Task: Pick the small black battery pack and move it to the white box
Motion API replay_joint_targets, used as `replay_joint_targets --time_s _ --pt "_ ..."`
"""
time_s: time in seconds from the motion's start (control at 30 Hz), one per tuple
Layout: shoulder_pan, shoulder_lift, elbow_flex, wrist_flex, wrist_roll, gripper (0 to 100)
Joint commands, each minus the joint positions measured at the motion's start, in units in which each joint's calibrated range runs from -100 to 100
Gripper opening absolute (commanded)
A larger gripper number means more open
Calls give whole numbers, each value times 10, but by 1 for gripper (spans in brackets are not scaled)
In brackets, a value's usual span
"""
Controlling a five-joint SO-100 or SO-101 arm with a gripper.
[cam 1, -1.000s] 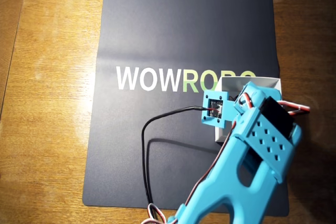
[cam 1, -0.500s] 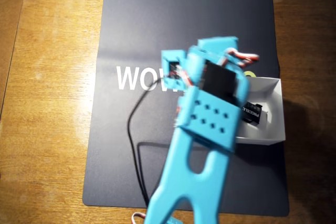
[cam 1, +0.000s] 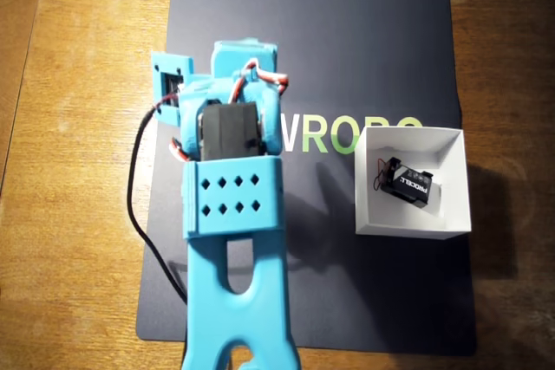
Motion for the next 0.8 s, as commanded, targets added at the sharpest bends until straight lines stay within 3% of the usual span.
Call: replay_joint_targets --time_s 0.0,0.27,0.63,0.77 --pt "3 -32 24 -6 -2 14" --pt "7 -143 163 -23 0 14" --pt "22 -542 517 -18 3 14" --pt "30 -583 550 18 41 14"
